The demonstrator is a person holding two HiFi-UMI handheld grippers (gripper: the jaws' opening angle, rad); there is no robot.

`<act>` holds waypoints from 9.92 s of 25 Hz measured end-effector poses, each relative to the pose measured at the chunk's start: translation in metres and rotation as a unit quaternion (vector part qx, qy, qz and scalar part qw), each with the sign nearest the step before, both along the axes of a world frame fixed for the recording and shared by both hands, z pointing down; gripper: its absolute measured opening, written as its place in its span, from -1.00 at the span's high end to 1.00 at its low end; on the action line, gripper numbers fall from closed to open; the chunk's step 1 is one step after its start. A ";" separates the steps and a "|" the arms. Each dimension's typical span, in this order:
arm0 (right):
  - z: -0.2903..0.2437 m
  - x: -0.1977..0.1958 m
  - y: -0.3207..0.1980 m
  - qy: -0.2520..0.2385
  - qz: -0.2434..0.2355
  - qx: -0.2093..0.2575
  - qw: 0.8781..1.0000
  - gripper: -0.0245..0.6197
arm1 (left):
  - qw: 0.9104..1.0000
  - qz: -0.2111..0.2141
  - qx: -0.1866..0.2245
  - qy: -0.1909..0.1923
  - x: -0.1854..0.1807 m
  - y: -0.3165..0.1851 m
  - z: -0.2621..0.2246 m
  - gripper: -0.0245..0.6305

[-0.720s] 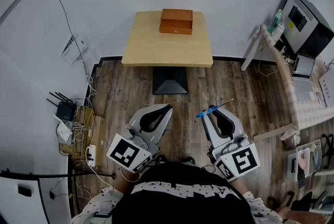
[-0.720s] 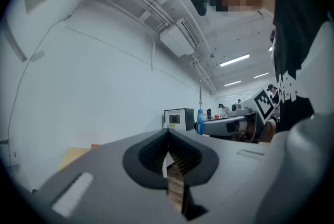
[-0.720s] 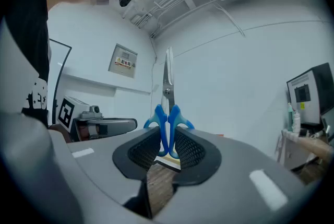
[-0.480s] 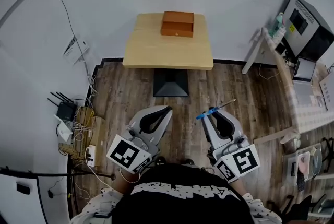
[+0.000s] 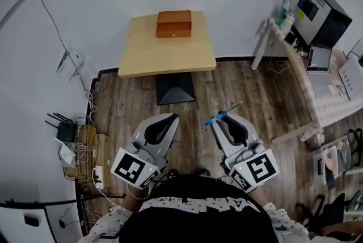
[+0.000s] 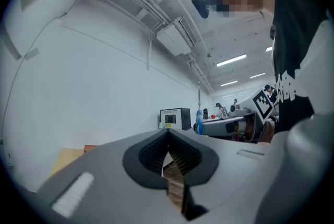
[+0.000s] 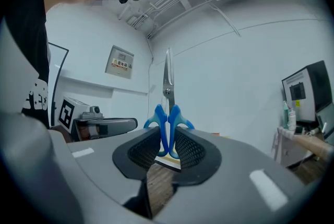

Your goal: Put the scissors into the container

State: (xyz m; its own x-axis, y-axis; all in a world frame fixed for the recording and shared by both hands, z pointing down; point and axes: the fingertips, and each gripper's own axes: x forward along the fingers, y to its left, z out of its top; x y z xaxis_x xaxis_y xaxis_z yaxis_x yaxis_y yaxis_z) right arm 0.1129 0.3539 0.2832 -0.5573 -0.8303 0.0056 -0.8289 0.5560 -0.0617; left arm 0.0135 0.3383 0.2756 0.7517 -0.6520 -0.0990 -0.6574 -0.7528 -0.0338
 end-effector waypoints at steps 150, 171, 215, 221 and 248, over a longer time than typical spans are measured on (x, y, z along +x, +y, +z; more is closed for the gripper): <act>0.071 -0.052 -0.576 0.044 -0.021 -0.088 0.995 0.60 | 0.994 -0.033 -0.097 -0.037 -0.071 -0.533 0.071 0.92; 0.122 -0.049 -0.662 0.072 -0.084 -0.121 0.986 0.61 | 0.985 -0.095 -0.134 -0.050 -0.068 -0.601 0.092 0.92; 0.306 -0.091 -0.725 0.406 -0.219 -0.214 0.861 0.61 | 0.968 -0.175 -0.160 -0.078 -0.131 -0.607 0.104 0.92; 0.326 -0.093 -0.725 0.461 -0.246 -0.221 0.824 0.61 | 0.965 -0.194 -0.162 -0.075 -0.145 -0.600 0.104 0.92; 0.359 -0.086 -0.736 0.524 -0.265 -0.239 0.773 0.59 | 0.962 -0.210 -0.164 -0.067 -0.167 -0.593 0.106 0.92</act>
